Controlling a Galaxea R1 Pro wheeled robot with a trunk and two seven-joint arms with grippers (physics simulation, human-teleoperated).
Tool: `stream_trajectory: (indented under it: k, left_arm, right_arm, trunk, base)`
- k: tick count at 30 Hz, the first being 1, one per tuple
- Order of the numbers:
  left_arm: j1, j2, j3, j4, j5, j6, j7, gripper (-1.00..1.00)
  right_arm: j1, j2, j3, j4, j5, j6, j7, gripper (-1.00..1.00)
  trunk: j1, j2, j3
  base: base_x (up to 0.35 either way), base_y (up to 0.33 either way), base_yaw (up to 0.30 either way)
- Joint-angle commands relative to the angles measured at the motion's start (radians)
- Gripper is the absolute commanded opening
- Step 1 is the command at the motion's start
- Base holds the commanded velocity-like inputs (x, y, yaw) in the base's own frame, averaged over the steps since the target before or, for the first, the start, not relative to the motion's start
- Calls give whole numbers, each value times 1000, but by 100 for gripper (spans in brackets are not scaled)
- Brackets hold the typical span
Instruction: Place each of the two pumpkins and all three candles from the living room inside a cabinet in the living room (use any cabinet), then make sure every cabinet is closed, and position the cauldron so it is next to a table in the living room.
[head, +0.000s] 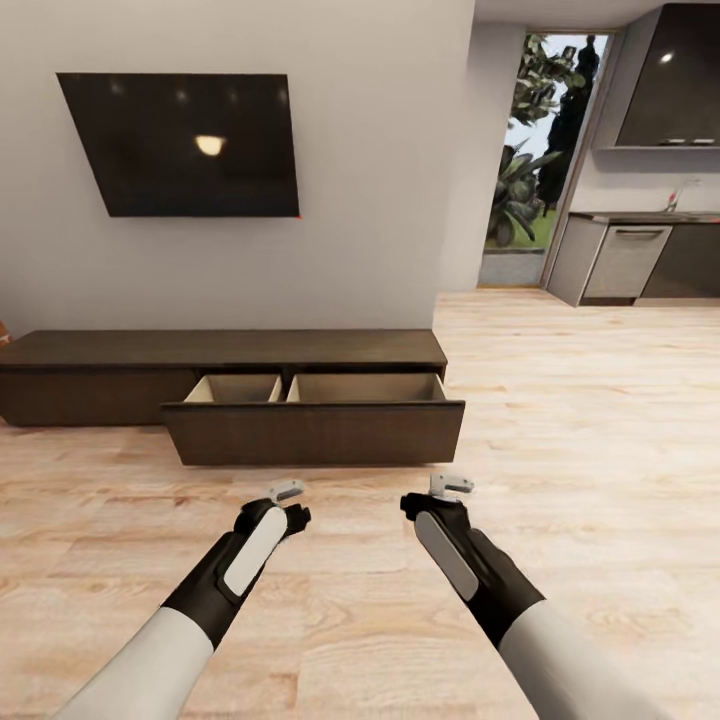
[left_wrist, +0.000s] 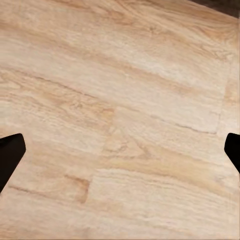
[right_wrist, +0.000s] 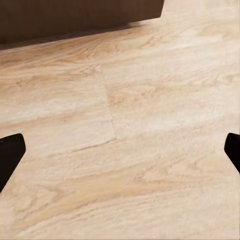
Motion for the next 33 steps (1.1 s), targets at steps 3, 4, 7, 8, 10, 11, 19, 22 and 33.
stream_trajectory:
  k: [3, 4, 7, 8, 10, 11, 19, 22, 33]
  left_arm:
    - [2, -3, -15, 55, -70, -129, -8, 100]
    - [2, -3, -23, 69, -81, -150, -20, 100]
    - [2, -1, -40, 86, -94, -199, -46, 100]
    - [2, -1, -43, 88, -96, -210, -52, 100]
    - [2, -1, -48, 91, -99, -220, -57, 100]
    - [2, -1, -53, 92, -100, -224, -59, 100]
    - [2, 0, -65, 93, -101, -231, -63, 100]
    - [2, 0, -65, 94, -101, -231, -63, 100]
    - [2, -2, -142, 88, -132, -230, -65, 100]
  right_arm:
    - [-1, -2, 60, 6, -9, -93, 4, 100]
    - [-1, -2, 64, 6, -9, -102, 12, 100]
    - [-1, -2, 69, 6, -8, -115, 32, 100]
    - [-1, -2, 70, 6, -7, -118, 36, 100]
    - [0, -2, 71, 6, -7, -120, 39, 100]
    - [0, -2, 71, 6, -6, -121, 41, 100]
    - [0, -2, 73, 5, -6, -122, 44, 100]
    - [-1, -2, 73, 5, -6, -121, 45, 100]
    - [9, -3, 117, -13, -2, -143, 93, 100]
  trunk:
    - [11, -22, -10]
    - [15, -29, -14]
    - [27, -50, -23]
    - [31, -57, -26]
    - [38, -71, -32]
    - [42, -78, -36]
    - [73, -134, -61]
    - [84, -155, -70]
    - [126, -232, -104]
  base:
    - [0, 0, 0]
    - [0, 0, 0]
    - [0, 0, 0]
    - [0, 0, 0]
    - [0, 0, 0]
    - [0, 0, 0]
    - [59, 0, 0]
    - [84, 0, 0]
    - [85, 0, 0]
